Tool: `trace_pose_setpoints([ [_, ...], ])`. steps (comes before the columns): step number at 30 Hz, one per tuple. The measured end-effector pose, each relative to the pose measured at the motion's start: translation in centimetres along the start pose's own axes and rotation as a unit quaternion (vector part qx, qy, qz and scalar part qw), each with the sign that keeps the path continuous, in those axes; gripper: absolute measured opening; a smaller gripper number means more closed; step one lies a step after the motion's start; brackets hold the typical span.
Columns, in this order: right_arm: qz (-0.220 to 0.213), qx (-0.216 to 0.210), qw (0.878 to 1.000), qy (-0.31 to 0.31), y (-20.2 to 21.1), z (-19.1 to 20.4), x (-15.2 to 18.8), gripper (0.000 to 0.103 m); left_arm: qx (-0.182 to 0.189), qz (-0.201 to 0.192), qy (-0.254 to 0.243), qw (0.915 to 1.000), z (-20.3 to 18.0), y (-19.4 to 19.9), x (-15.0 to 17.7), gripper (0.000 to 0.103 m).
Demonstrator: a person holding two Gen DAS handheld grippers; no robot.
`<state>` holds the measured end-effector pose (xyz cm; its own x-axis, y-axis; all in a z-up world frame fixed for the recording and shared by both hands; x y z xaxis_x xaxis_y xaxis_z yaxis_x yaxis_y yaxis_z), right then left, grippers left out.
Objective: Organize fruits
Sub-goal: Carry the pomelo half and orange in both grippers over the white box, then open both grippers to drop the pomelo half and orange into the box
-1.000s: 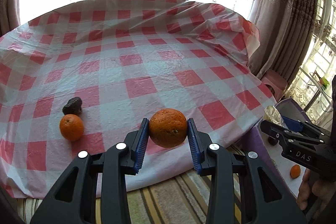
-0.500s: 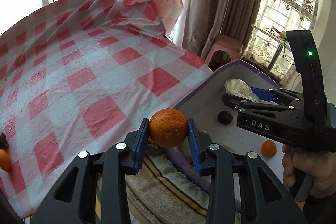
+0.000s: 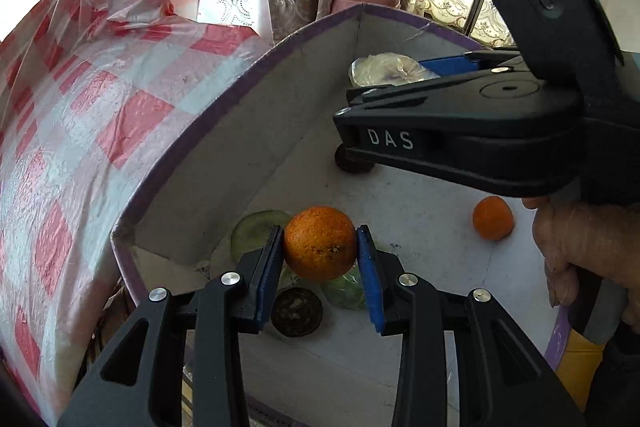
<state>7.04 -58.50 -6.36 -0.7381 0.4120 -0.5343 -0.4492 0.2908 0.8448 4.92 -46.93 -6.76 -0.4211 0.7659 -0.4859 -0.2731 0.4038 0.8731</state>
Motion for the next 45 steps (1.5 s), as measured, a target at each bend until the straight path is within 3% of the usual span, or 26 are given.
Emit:
trace_pose_setpoints([
  [7,0.019,0.002,1.0,-0.009,-2.3,0.1,-0.1,0.06,-0.032,0.029,-0.013,0.999,0.3,-2.1,-0.9,0.035],
  [14,0.033,0.006,0.999,-0.026,-3.9,-0.7,-0.3,0.061,-0.029,0.043,-0.02,0.9985,0.4,-3.0,-1.1,0.036],
  [17,0.028,0.006,0.999,-0.026,-3.8,-0.7,-0.3,0.064,-0.026,0.043,-0.018,0.9986,0.5,-3.2,-1.6,0.038],
  [18,0.024,0.007,0.999,-0.027,-3.7,-0.7,-0.4,0.07,-0.027,0.041,-0.017,0.9986,0.6,-3.2,-1.7,0.041],
  [22,0.019,0.011,0.999,-0.028,-3.5,-0.8,-0.6,0.076,-0.027,0.032,-0.016,0.999,0.8,-2.6,-1.8,0.053],
  [26,0.004,0.011,1.0,-0.027,-2.9,-0.7,-0.8,0.077,-0.026,0.023,-0.015,0.9993,0.4,-2.1,-1.6,0.056],
  [30,-0.013,0.012,0.999,-0.035,-1.8,-1.0,-1.1,0.08,-0.023,0.004,-0.012,0.9997,0.2,-1.2,-1.4,0.067],
  [45,-0.093,-0.006,0.994,-0.053,4.2,-0.8,-2.2,0.085,-0.039,-0.075,0.038,0.9957,3.8,4.4,0.6,0.068],
])
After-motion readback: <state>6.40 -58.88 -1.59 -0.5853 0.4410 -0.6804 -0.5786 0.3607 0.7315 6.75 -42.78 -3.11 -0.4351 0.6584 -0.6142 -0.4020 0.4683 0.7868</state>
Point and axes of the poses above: each gripper's, at about its wrist camera, not at the fingertips, and y roughly against the way its jaws point, z to its left, x to its underside, the point moved 5 cm from there along -y, roughly the way its jaws point, and after that the axes turned 6 degrees about -y, right-handed, at the moved point
